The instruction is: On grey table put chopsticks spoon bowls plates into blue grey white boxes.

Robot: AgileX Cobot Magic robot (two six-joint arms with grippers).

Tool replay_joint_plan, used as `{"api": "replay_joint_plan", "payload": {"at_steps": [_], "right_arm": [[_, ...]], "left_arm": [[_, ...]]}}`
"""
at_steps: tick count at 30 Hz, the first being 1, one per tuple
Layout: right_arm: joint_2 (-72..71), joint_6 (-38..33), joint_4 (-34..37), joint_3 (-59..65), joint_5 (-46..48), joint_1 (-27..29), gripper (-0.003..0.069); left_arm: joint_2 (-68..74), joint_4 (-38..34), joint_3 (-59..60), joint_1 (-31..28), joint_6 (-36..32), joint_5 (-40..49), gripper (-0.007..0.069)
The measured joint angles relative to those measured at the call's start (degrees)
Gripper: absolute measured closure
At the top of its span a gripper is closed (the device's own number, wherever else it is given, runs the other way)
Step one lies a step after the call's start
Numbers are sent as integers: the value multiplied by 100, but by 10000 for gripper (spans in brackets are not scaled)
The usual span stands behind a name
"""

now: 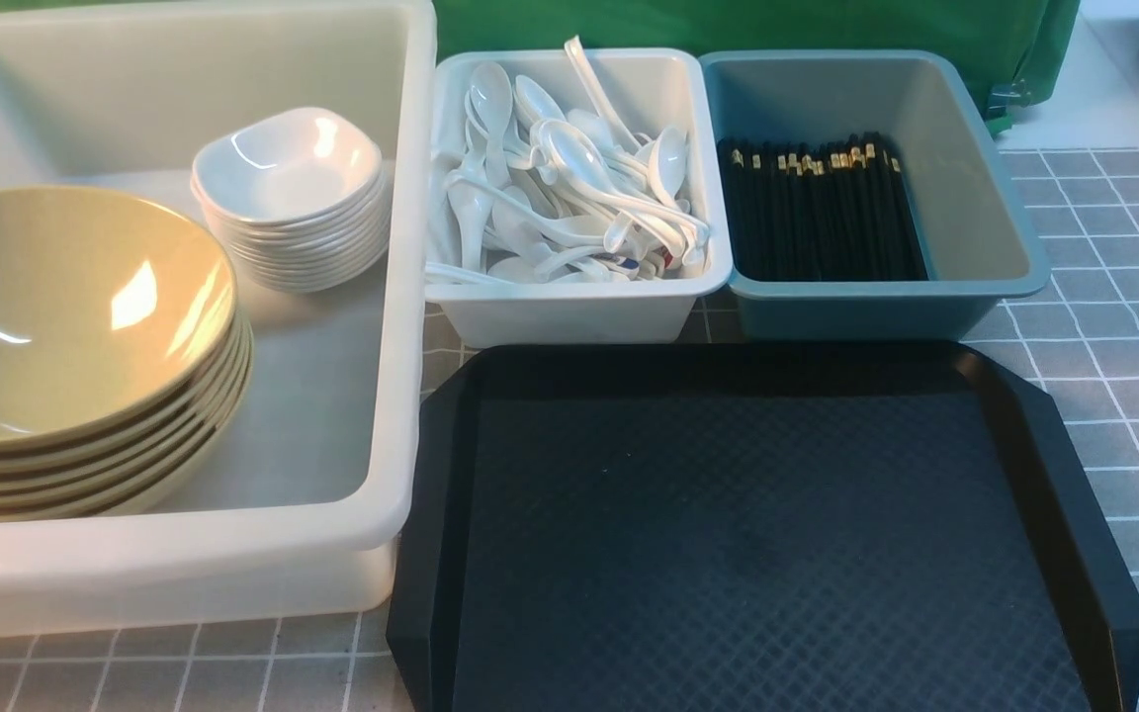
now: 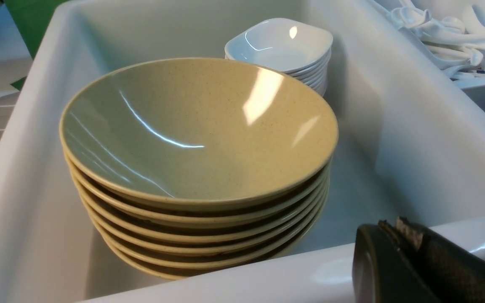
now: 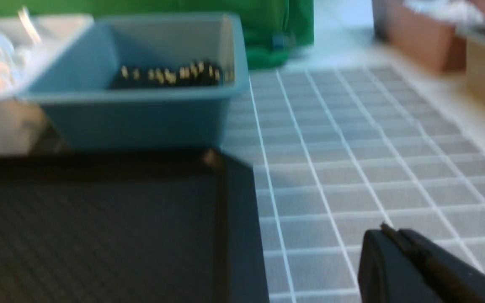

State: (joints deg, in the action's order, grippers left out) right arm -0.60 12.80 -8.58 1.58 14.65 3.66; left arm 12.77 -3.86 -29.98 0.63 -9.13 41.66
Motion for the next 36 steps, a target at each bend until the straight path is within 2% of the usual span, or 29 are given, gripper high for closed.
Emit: {"api": "replay_joint_plan", "payload": {"at_steps": [7, 17, 36], "right_arm": [[-6, 90, 0, 3, 342, 0, 627], [-6, 90, 0, 3, 356, -245, 627], [-6, 90, 0, 3, 356, -250, 625]], "left_arm": [[0, 5, 0, 0, 0, 12, 636], [0, 5, 0, 0, 0, 12, 636], [0, 5, 0, 0, 0, 12, 636]]}}
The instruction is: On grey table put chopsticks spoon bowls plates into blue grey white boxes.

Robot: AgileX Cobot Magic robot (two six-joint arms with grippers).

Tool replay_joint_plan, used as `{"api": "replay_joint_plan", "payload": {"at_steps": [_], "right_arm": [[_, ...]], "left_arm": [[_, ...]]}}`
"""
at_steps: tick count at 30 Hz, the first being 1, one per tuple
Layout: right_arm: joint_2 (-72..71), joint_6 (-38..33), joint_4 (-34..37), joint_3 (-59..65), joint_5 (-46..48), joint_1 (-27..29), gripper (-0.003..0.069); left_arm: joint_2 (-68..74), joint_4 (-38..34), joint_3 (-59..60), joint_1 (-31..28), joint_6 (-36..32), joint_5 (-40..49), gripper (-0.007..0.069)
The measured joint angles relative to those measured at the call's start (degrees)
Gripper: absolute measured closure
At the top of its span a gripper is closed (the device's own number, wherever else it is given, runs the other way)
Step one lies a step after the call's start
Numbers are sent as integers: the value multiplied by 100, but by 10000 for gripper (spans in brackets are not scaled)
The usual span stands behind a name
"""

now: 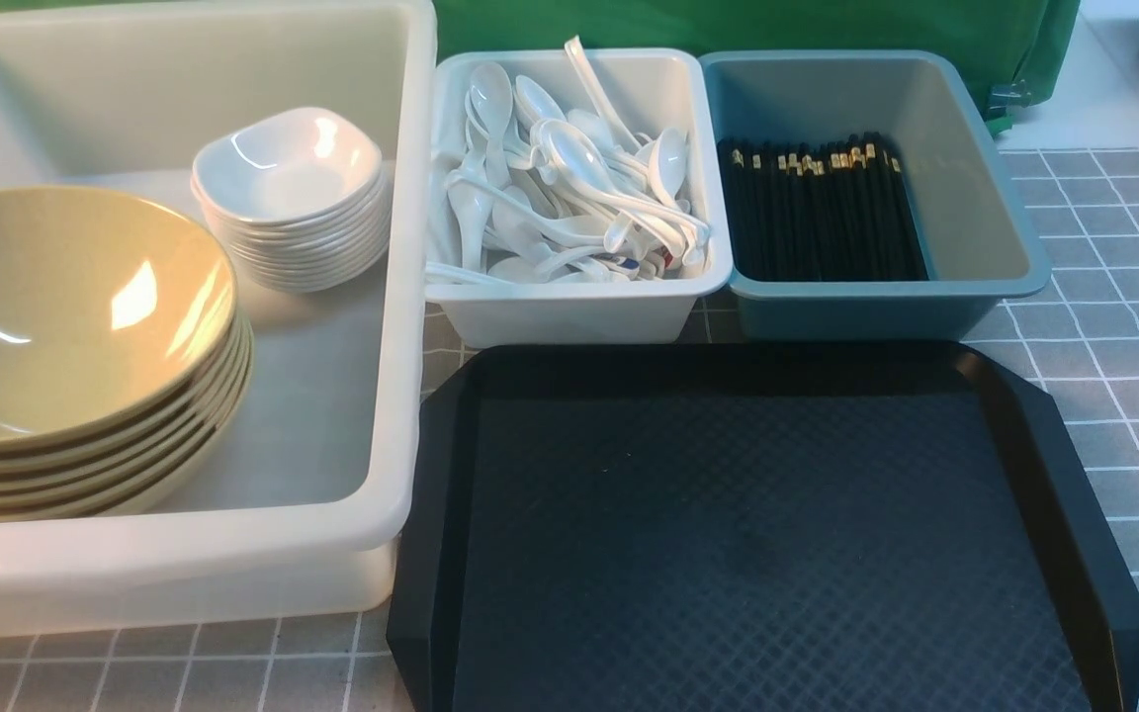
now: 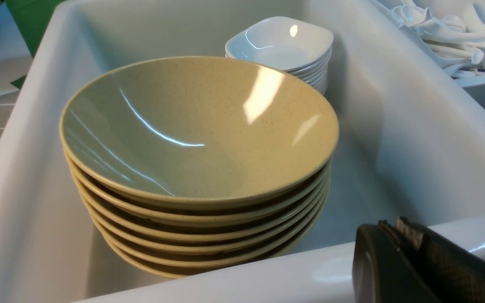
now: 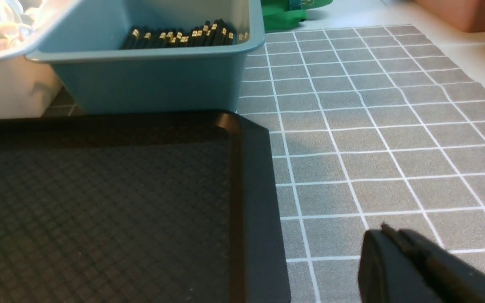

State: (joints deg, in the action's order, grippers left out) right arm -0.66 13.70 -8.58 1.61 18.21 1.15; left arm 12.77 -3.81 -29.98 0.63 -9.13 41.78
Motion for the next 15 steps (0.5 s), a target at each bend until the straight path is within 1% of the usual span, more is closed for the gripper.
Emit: {"api": "replay_joint_plan", "payload": {"at_steps": [15], "right_arm": [[0, 0, 0, 0, 0, 0, 615]], "left_arm": [[0, 0, 127, 0, 0, -21, 636]]}}
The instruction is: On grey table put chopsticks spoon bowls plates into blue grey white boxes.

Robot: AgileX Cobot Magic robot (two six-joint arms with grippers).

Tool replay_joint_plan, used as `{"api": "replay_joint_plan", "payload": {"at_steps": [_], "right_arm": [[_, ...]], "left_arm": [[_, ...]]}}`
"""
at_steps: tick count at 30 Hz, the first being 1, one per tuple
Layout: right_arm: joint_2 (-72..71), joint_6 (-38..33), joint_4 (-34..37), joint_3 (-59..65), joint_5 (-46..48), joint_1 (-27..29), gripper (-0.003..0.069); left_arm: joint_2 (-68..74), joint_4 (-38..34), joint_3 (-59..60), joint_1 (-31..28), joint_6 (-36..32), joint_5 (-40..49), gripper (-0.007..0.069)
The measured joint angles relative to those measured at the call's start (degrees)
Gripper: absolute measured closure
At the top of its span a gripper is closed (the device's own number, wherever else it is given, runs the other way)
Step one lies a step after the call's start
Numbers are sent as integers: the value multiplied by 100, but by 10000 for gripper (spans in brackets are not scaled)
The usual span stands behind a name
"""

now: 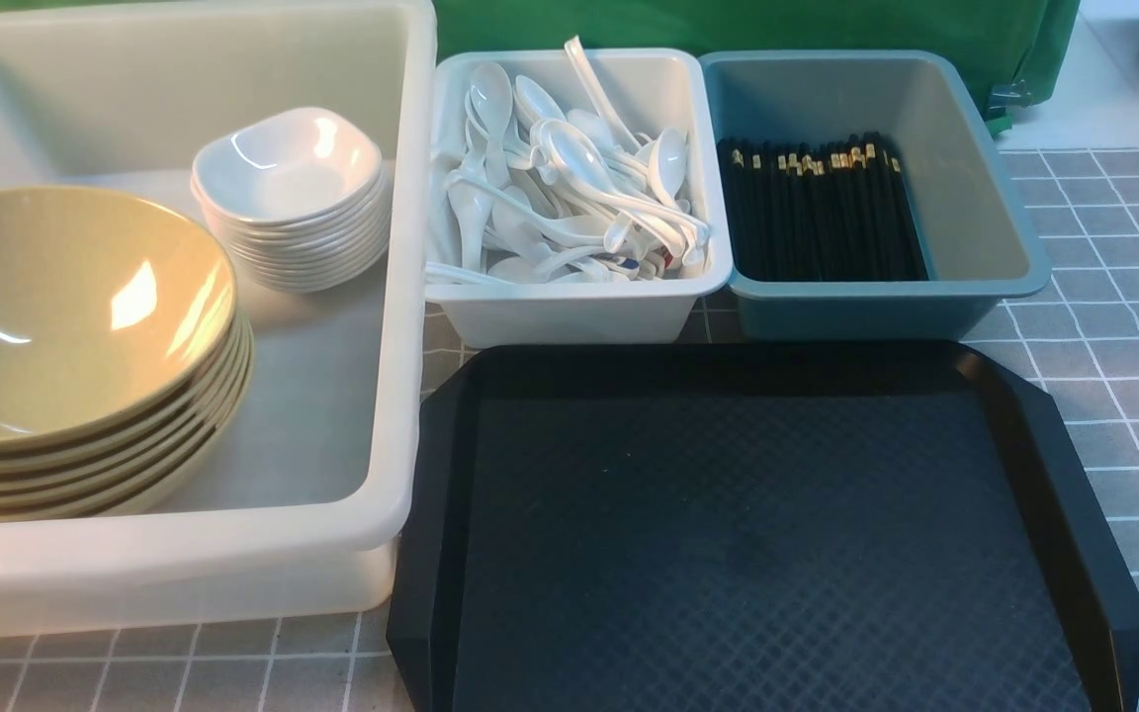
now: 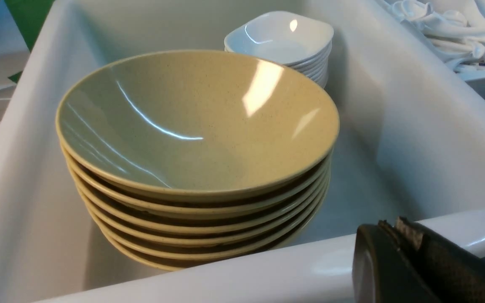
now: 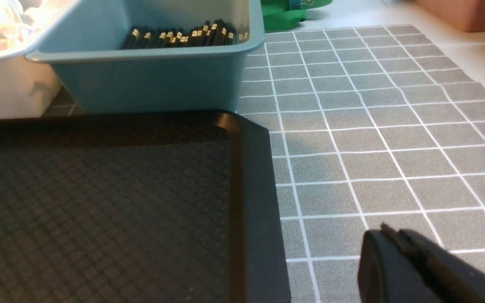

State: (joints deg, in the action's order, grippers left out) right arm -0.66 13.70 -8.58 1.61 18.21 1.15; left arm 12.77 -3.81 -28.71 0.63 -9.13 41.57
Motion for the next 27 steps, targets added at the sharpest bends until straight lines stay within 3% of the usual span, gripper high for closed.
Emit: {"api": "replay_joint_plan", "payload": {"at_steps": [6, 11, 14, 27], "right_arm": [[0, 0, 0, 0, 0, 0, 614], [0, 0, 0, 0, 0, 0, 614], [0, 0, 0, 0, 0, 0, 614], [0, 0, 0, 0, 4, 0, 614]], "left_arm": [[-133, 5, 740, 0, 0, -961, 636], [-763, 192, 2131, 0, -42, -2824, 636], [-1123, 259, 2830, -7, -47, -3365, 636], [-1346, 154, 3014, -246, -59, -2395, 636]]}}
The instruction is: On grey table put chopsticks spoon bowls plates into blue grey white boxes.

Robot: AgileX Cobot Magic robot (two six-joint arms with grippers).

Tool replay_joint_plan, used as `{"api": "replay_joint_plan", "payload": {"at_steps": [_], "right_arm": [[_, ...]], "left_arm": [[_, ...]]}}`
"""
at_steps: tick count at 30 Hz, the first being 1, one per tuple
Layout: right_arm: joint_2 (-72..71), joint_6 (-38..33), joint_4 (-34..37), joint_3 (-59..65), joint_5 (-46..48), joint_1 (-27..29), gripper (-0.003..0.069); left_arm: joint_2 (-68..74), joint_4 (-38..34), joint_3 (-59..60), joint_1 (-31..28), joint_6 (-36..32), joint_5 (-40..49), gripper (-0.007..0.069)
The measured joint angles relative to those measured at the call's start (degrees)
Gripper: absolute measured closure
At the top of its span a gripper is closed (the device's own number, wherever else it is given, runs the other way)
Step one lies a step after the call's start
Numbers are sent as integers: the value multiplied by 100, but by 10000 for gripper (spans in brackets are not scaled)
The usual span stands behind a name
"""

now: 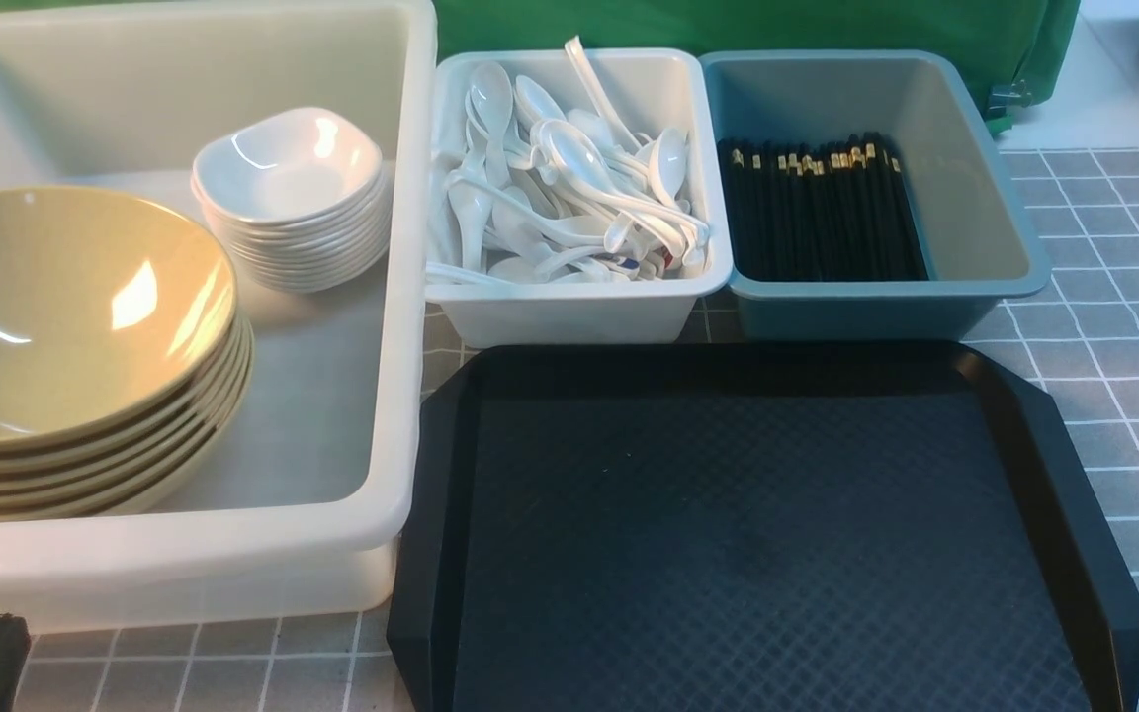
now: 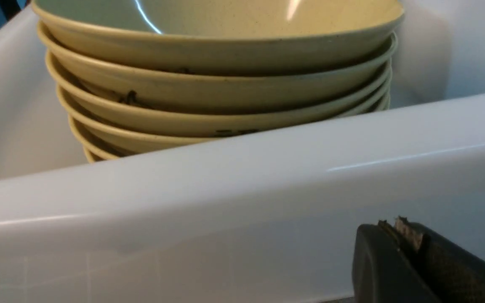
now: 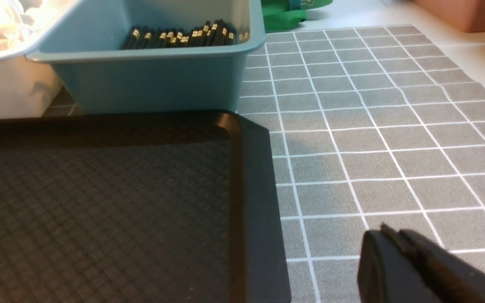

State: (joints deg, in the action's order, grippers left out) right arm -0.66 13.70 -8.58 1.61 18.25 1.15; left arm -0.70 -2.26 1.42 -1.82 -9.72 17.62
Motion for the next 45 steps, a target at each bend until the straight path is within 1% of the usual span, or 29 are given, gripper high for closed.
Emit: {"api": "replay_joint_plan", "payload": {"at_steps": [17, 45], "right_arm": [[0, 0, 0, 0, 0, 0, 613], [0, 0, 0, 0, 0, 0, 580]], "left_arm": [[-6, 0, 0, 0, 0, 0, 636], [-6, 0, 0, 0, 0, 0, 636]]}}
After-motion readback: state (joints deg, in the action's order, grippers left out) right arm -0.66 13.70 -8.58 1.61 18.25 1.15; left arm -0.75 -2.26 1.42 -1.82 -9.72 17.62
